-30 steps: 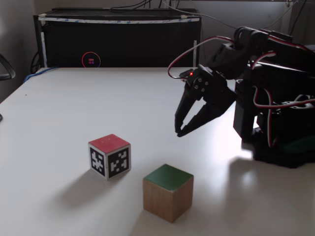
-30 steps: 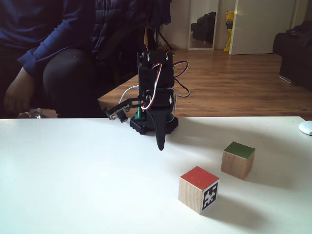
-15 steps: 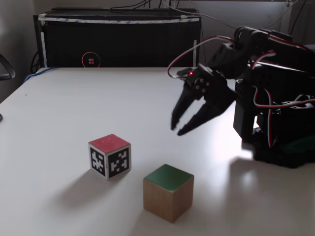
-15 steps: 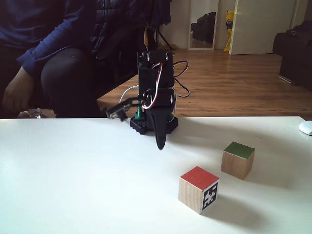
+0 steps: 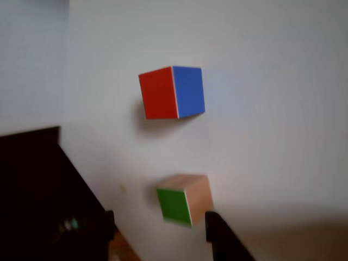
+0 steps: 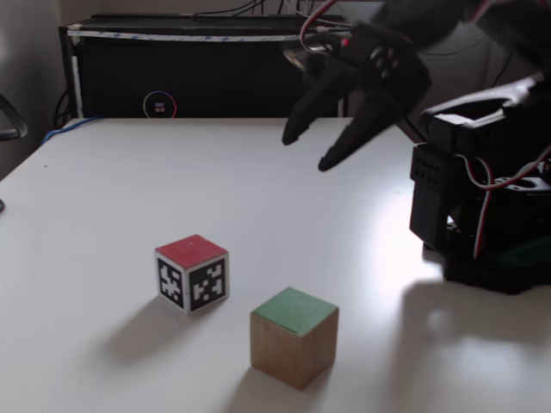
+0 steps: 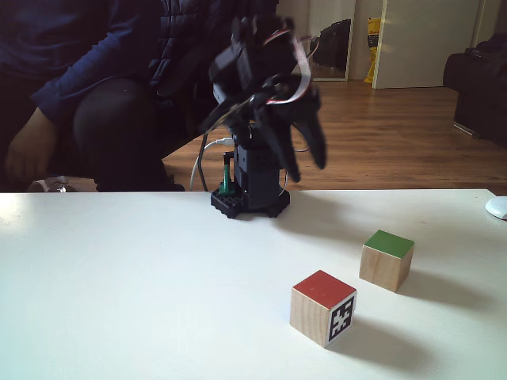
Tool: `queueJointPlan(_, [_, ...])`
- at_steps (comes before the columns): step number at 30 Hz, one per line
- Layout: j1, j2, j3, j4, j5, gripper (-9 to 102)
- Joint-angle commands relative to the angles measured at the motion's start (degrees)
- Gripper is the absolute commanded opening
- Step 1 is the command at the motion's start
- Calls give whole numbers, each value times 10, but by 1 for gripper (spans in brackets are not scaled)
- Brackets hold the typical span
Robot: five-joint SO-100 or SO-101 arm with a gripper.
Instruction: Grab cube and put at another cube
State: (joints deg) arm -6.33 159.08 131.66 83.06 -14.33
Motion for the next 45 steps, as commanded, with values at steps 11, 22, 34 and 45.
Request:
queueJointPlan(11, [-135,-296,-230,85,-4,30])
queueJointPlan(22, [-183,-446,-282,86,-39,39])
queueJointPlan(34, [-184,-590,-287,-22,-64,39])
queueJointPlan(45, [-221,-670,-339,-33,-24,40])
